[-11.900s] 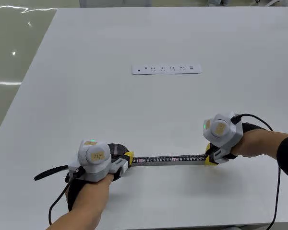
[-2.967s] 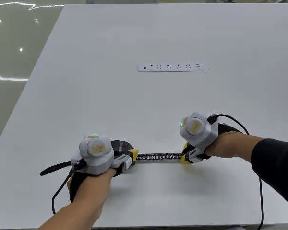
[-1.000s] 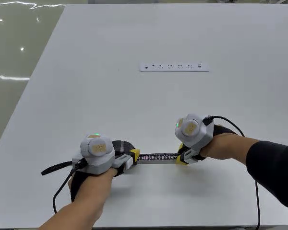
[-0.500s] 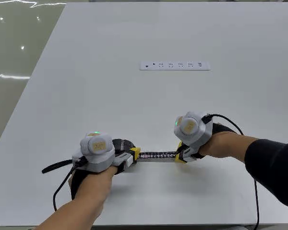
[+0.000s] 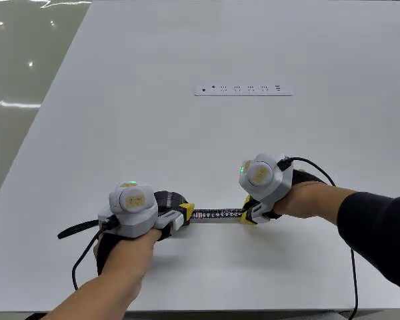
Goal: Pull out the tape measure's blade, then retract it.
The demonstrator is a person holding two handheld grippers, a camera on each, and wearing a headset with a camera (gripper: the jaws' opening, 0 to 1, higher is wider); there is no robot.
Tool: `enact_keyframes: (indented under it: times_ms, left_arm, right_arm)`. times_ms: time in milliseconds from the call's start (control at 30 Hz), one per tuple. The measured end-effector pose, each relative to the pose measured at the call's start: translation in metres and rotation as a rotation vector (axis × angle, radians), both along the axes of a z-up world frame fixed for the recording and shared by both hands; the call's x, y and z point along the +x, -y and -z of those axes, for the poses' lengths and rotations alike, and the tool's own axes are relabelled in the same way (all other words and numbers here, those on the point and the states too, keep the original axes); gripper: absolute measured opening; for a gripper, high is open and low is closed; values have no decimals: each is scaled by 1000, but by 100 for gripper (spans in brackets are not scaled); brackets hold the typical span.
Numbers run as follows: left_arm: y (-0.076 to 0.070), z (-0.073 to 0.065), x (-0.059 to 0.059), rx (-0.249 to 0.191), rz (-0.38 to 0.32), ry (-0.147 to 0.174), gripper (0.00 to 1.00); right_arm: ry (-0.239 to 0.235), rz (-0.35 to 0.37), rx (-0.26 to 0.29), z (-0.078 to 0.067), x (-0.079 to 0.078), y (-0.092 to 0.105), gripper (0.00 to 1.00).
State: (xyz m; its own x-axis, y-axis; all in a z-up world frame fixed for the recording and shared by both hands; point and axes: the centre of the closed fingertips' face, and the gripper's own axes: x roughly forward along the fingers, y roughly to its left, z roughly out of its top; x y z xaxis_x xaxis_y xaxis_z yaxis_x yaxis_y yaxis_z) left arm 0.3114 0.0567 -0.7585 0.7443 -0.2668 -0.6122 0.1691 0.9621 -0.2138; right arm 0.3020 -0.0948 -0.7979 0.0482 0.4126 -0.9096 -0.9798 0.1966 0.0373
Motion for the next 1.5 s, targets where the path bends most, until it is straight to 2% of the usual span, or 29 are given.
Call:
enact_keyframes:
  times_ms: [400,1100,1500]
  left_arm:
    - [-1,0,0,-13,0,0,58]
    - [0,-1,-1,-24,16,0,58]
    - [0,0,-1,-29,12,0,58]
  right_arm:
    - [0,-1,14,-1,0,-4,11]
    - [-3,-15,68,-2,-1,-13,11]
    - [-4,6,80,-2,-2,-18,10]
